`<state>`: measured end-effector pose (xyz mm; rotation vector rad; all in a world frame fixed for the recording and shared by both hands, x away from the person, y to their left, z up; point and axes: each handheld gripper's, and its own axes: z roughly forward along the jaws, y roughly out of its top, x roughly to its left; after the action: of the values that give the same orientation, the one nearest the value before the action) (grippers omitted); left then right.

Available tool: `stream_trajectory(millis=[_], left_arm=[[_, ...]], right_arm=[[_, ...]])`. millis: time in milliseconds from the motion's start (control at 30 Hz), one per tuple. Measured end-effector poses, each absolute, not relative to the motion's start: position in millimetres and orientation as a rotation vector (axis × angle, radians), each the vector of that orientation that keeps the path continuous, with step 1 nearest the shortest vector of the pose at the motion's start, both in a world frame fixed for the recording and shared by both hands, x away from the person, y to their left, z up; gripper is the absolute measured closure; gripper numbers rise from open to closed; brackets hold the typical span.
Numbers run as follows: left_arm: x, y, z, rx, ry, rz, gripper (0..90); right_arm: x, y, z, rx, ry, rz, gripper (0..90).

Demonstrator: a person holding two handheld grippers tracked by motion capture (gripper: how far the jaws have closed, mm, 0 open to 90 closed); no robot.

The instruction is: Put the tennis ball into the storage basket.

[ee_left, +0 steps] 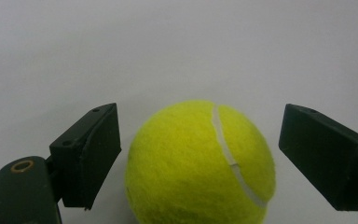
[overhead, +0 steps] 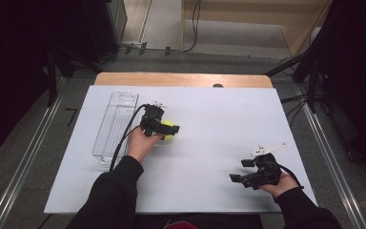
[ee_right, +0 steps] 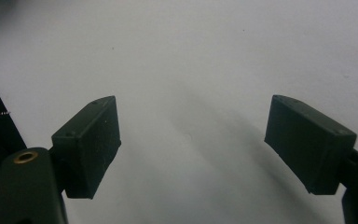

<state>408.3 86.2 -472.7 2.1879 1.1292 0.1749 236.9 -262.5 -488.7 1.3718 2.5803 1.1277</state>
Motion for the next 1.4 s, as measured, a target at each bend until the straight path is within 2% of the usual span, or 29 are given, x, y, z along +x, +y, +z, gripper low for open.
stream_trajectory(millis=[1033,1400], left_arm=[[401.4,85.8,-492.5,2.198,1.15,0.211,13.4],[400.2,87.7,-491.6,2.187,1.148,0.2,23.6]], right_arm=[[236.3,-262.1,-488.7,1.361,2.586,1.123,16.0],[236.2,-262.0,-488.7,1.362,2.586,1.122,16.0]])
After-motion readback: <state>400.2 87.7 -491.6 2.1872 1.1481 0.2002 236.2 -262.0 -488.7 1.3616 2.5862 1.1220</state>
